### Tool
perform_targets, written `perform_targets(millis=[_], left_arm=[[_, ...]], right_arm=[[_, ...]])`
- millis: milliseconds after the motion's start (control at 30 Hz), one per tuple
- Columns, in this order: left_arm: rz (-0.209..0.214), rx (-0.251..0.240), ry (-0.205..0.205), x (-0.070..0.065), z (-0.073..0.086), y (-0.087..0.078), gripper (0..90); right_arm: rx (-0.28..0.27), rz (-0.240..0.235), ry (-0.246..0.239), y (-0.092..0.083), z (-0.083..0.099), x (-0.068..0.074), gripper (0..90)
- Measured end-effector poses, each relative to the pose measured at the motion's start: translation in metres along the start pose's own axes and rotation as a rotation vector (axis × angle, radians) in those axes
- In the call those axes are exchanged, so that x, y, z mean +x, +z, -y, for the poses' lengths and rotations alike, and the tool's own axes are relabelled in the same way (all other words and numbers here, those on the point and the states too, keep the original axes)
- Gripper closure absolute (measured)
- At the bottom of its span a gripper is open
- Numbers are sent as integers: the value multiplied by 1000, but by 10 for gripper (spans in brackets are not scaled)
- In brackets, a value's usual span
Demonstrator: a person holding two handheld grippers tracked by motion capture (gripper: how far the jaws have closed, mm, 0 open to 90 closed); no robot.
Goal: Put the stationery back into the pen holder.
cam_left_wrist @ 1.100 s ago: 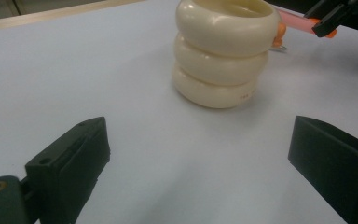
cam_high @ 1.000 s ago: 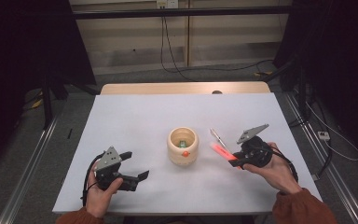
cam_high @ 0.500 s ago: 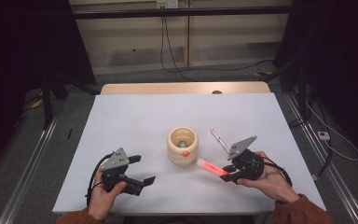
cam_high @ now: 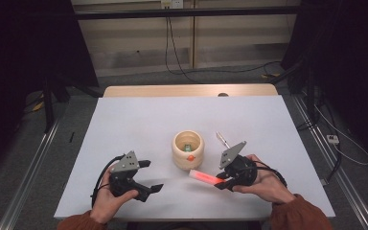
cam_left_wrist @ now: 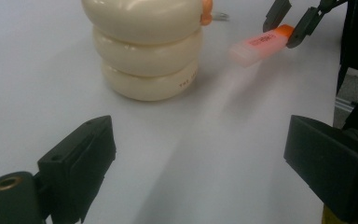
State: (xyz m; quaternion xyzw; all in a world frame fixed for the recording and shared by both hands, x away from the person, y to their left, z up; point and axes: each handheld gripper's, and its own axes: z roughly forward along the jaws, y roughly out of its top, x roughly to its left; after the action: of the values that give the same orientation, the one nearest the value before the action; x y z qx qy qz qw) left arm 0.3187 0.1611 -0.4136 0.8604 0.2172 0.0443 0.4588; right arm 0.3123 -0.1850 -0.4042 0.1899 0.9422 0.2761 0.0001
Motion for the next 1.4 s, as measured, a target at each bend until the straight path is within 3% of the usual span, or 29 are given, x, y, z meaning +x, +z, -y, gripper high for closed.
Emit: perform_targets(millis=[167,333,600,933,967,1033,1200,1233,1267,1367,1400], left_arm=[[9,39,27,-4,-6,6,84],[50,69,51,-9,-12,15,80],[105,153,107,-11,-22,28,89],[172,248,157,-18,-32,38,185],[161,264,171,-18,-34,39,195],[181,260,172,-18,-34,41,210],[215,303,176,-20,-37,46,281],[191,328,186,-21,-38,46,300],[224,324,182,-20,-38,47,312],[245,343,196,-21,-40,51,362],[219,367,205,-23,-42,50,385]], right_arm=[[16,-16,-43,7,-9,5,679],[28,-29,-100,13,-22,12,679],[31,-38,-131,22,-31,18,679],[47,-15,-214,25,-47,30,679],[51,-14,-228,26,-48,30,679],[54,-16,-233,27,-50,32,679],[53,-15,-259,30,-54,33,679],[52,-12,-269,30,-55,34,679],[51,-14,-276,31,-56,34,679],[47,-15,-280,32,-58,35,679],[42,-13,-281,32,-58,36,679]])
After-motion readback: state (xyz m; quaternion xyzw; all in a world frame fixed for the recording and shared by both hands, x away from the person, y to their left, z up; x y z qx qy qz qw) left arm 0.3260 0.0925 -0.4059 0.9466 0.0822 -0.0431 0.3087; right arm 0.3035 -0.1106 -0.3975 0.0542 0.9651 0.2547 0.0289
